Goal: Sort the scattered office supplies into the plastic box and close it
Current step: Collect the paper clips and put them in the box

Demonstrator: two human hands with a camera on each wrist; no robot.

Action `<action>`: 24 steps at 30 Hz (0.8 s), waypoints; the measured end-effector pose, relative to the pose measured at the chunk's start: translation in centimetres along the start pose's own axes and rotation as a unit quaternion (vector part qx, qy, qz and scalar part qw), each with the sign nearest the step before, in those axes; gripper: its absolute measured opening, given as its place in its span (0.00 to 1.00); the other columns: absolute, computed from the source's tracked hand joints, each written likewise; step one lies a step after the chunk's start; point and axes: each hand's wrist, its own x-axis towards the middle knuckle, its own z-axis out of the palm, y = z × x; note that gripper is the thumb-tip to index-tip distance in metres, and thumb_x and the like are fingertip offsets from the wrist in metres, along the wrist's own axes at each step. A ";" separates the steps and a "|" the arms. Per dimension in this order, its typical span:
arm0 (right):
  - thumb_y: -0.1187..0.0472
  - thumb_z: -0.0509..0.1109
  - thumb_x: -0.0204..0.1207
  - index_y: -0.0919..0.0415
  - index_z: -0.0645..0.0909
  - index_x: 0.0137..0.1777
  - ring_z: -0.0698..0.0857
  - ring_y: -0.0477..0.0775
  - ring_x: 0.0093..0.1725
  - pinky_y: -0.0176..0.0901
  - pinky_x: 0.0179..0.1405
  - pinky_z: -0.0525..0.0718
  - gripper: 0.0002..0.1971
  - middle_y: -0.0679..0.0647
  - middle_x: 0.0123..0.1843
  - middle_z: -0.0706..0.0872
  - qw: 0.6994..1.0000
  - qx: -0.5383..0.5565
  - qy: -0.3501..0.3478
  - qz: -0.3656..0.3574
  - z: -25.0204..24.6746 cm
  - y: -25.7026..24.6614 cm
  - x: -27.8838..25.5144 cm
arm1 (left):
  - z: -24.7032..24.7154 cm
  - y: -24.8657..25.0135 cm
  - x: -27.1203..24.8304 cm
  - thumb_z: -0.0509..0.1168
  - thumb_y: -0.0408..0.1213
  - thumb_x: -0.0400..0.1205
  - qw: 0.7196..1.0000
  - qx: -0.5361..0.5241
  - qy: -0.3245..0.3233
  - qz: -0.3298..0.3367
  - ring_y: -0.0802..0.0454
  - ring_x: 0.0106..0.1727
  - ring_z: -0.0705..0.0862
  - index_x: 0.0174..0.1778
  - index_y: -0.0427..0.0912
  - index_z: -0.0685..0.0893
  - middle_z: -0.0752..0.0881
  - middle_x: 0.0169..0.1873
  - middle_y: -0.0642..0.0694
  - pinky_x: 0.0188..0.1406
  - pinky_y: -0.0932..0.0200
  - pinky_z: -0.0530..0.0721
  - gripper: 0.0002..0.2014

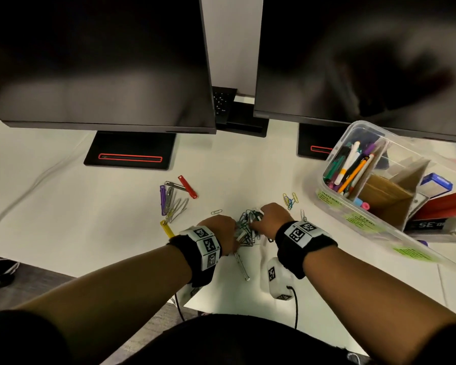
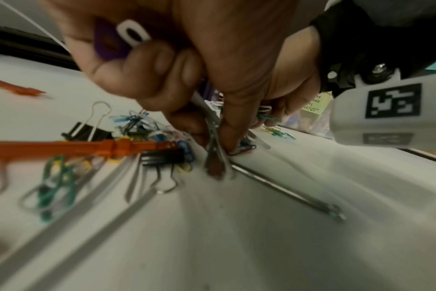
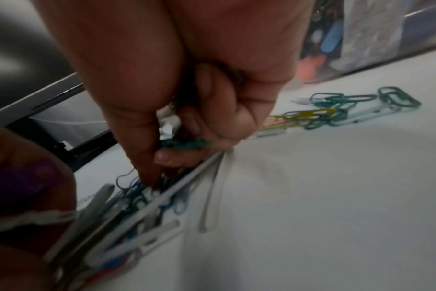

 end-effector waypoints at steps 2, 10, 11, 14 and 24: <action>0.59 0.71 0.70 0.64 0.80 0.36 0.82 0.58 0.36 0.39 0.32 0.76 0.08 0.57 0.33 0.82 1.000 0.007 -0.003 0.002 -0.2 -0.1 -0.1 | -0.1 0.2 0.0 0.64 0.44 0.77 1.000 0.001 0.012 0.006 0.41 0.56 0.84 0.52 0.39 0.82 0.86 0.52 0.41 0.47 0.57 0.79 0.14; 0.59 0.66 0.80 0.61 0.76 0.36 0.70 0.43 0.20 0.31 0.16 0.67 0.11 0.50 0.27 0.76 0.975 0.219 0.028 -0.021 -4.2 0.5 -2.5 | -1.9 -0.9 0.0 0.66 0.43 0.78 0.993 -0.081 0.075 0.030 0.42 0.57 0.82 0.55 0.40 0.81 0.85 0.56 0.41 0.50 0.57 0.76 0.13; 0.60 0.66 0.80 0.62 0.76 0.38 0.68 0.42 0.15 0.34 0.15 0.65 0.10 0.50 0.25 0.75 0.965 0.261 0.026 -0.016 -4.6 0.6 -2.8 | -2.2 -1.0 -0.1 0.66 0.43 0.78 0.991 -0.098 0.084 0.033 0.42 0.57 0.83 0.54 0.40 0.82 0.85 0.55 0.42 0.50 0.58 0.76 0.13; 0.61 0.67 0.79 0.64 0.76 0.43 0.62 0.39 0.10 0.31 0.13 0.61 0.07 0.54 0.21 0.72 0.936 0.351 0.026 -0.013 -5.7 0.6 -3.8 | -3.4 -0.7 -0.3 0.67 0.42 0.78 0.983 -0.149 0.101 0.045 0.45 0.50 0.83 0.49 0.40 0.83 0.87 0.48 0.42 0.43 0.62 0.74 0.10; 0.67 0.64 0.80 0.56 0.78 0.51 0.69 0.46 0.23 0.31 0.13 0.61 0.06 0.53 0.27 0.83 0.853 0.510 0.081 -0.073 -11.6 1.3 -8.4 | -10.3 5.2 -2.0 0.65 0.36 0.81 0.909 -0.386 0.089 0.133 0.57 0.30 0.75 0.51 0.44 0.78 0.85 0.36 0.48 0.24 0.67 0.67 0.05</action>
